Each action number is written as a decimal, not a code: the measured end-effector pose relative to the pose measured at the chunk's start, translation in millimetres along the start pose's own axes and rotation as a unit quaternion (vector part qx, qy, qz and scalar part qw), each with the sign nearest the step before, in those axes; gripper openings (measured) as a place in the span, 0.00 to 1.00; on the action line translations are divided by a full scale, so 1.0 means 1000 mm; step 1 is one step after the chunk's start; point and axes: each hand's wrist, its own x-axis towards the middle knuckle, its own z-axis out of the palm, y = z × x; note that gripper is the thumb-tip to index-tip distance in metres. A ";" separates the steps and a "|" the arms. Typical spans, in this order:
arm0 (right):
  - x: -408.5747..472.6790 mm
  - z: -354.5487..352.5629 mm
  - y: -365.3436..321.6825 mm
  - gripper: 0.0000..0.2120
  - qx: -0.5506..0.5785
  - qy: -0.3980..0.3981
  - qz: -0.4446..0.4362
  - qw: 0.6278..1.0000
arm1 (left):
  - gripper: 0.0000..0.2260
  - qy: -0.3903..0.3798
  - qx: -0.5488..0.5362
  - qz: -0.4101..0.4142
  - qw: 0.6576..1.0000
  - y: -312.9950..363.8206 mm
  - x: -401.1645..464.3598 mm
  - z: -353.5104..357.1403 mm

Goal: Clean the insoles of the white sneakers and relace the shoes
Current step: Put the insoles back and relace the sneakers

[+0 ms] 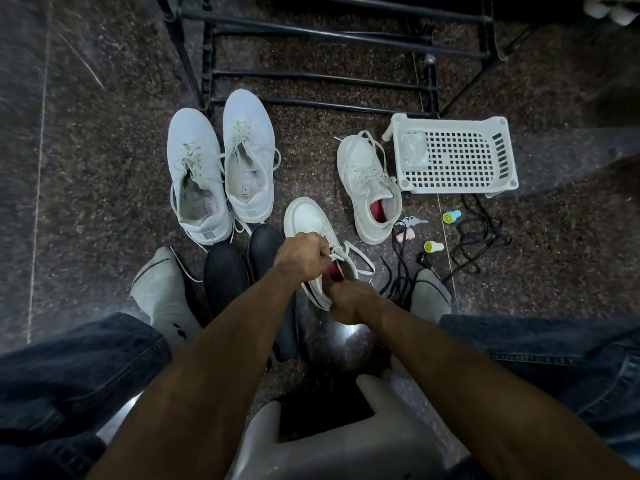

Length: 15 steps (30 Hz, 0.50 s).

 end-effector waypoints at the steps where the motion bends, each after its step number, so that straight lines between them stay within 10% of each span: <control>1: 0.000 -0.003 -0.002 0.23 -0.005 -0.001 0.001 1.000 | 0.05 -0.002 -0.001 -0.001 1.000 -0.001 0.000 0.000; 6: -0.010 0.014 -0.006 0.31 -0.100 0.119 0.019 0.988 | 0.05 0.006 0.004 0.002 1.000 -0.002 0.001 0.003; 15: 0.009 0.017 -0.007 0.30 -0.037 0.009 0.022 0.999 | 0.04 -0.010 0.011 0.007 1.000 -0.003 0.000 0.002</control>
